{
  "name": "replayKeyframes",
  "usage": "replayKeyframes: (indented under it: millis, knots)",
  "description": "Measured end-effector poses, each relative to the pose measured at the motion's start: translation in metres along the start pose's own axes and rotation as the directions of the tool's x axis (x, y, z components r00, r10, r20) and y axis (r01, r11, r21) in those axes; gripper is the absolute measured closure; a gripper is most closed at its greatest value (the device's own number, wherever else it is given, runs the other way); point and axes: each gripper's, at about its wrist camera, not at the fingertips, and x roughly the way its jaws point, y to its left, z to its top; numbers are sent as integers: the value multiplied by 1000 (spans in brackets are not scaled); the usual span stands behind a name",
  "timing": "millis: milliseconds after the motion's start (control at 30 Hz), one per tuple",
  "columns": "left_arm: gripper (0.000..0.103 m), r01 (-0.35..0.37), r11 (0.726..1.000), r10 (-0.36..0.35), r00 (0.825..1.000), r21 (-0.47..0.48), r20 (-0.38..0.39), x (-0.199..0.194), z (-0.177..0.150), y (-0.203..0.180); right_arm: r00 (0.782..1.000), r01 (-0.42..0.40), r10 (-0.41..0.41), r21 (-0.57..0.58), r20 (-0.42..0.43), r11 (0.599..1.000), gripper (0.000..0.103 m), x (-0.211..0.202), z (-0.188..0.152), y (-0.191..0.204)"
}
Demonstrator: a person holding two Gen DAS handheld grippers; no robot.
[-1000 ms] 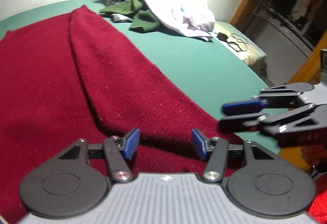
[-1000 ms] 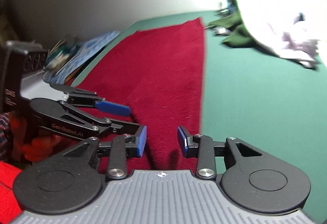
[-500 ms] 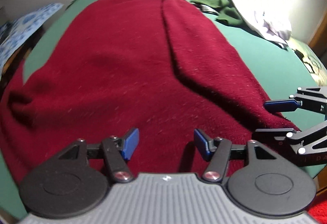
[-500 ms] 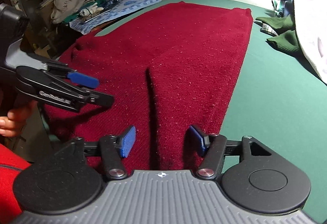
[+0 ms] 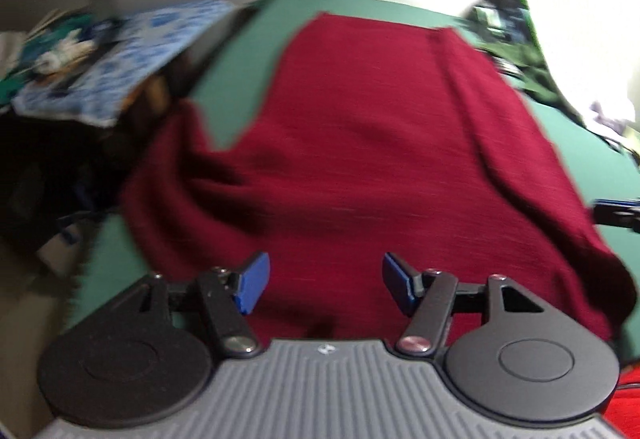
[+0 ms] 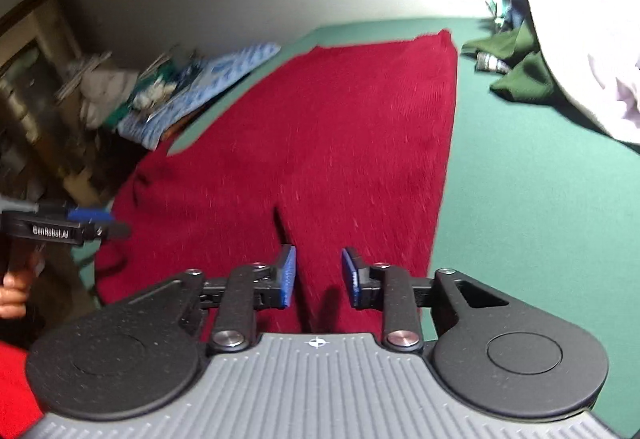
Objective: Fold clothes
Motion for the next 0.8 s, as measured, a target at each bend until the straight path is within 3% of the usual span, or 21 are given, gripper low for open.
replayKeyframes:
  millis: [100,200,333,533,600,667,733,800]
  knots:
    - [41,-92,996,92,996,-11,6,4,2,30,1000,13,-14,43,25,999,72,2,8,8]
    - [42,-129,991,129,992,-25,-4,11,3,59,998,58,-57,-26,9,998,65,16,7,38]
    - [42,-94,991,91,995,-93,-30,23,11,88,997,73,-73,-86,14,994,65,30,10,64]
    - [39,-63,993,58,997,-101,-53,41,18,99,992,127,-128,-115,1,985,66,55,20,87]
    - [34,-44,995,40,998,-88,-50,44,19,102,989,147,-148,-95,-11,985,66,62,20,91]
    - [15,-6,997,2,998,-76,-56,47,20,104,986,161,-163,-76,-24,984,66,67,19,94]
    - [5,21,997,-25,998,-68,-61,49,18,103,985,166,-168,-55,-37,985,66,72,18,98]
    - [3,27,998,-30,998,-53,-53,50,15,101,983,174,-176,-30,-50,984,66,76,16,99]
